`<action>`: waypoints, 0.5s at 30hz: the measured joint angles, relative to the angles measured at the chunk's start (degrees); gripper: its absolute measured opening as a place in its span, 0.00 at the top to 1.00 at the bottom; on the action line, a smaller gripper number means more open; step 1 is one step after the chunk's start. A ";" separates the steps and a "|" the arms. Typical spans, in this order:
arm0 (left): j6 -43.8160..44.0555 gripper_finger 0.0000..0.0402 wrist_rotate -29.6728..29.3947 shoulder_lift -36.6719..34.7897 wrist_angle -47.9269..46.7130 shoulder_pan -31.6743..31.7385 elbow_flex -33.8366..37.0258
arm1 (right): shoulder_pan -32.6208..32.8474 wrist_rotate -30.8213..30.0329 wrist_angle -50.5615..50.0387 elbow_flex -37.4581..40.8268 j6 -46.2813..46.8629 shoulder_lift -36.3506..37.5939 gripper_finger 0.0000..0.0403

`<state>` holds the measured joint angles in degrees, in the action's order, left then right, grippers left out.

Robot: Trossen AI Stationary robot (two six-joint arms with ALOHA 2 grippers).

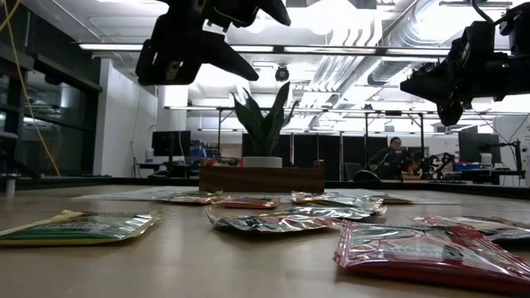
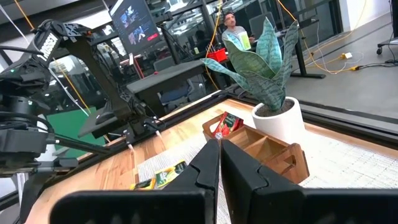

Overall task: Pick & Place Tea
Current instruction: Put the red tea bag into the left section of the wooden organizer

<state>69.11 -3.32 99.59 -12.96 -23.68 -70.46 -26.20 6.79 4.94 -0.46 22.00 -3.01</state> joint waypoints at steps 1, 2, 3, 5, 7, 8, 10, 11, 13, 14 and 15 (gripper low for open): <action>0.11 0.50 0.03 0.00 0.03 0.00 0.00 | 0.00 0.00 -0.01 -0.01 -0.01 0.00 0.97; 0.13 0.50 -0.02 0.00 0.03 0.00 0.00 | -0.01 0.00 -0.01 -0.01 0.00 0.00 0.97; 0.13 0.50 -0.15 0.00 0.00 0.00 0.00 | -0.01 0.00 -0.01 0.01 0.00 0.00 0.97; 0.15 0.50 -0.87 0.00 0.03 0.00 0.00 | -0.02 0.00 -0.01 0.01 0.00 0.00 0.97; 0.23 0.50 -1.38 0.00 0.03 0.02 0.00 | -0.01 0.00 0.00 -0.01 -0.01 0.00 0.97; 0.39 0.50 -1.44 0.00 0.01 0.02 0.00 | 0.00 0.00 0.01 0.01 0.00 0.00 0.97; 0.66 0.50 -1.48 0.00 0.03 0.02 0.00 | -0.01 0.04 0.01 0.01 0.67 0.00 0.97; 0.79 0.50 -1.48 0.00 0.03 0.02 0.00 | -0.02 0.34 0.01 0.01 2.45 0.00 0.97; 1.03 0.50 -1.48 0.00 0.01 0.02 0.00 | 0.00 0.00 -0.01 0.01 6.66 0.00 0.97; 1.30 0.50 -1.48 0.00 0.03 0.02 0.00 | -0.01 -1.06 0.01 -0.01 8.68 0.00 0.97; 1.61 0.50 -1.50 0.00 0.03 0.02 0.00 | -0.02 -1.94 0.05 0.00 11.41 0.03 0.97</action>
<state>70.72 -4.82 99.59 -12.93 -23.66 -70.46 -26.22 4.85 4.99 -0.46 33.41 -2.98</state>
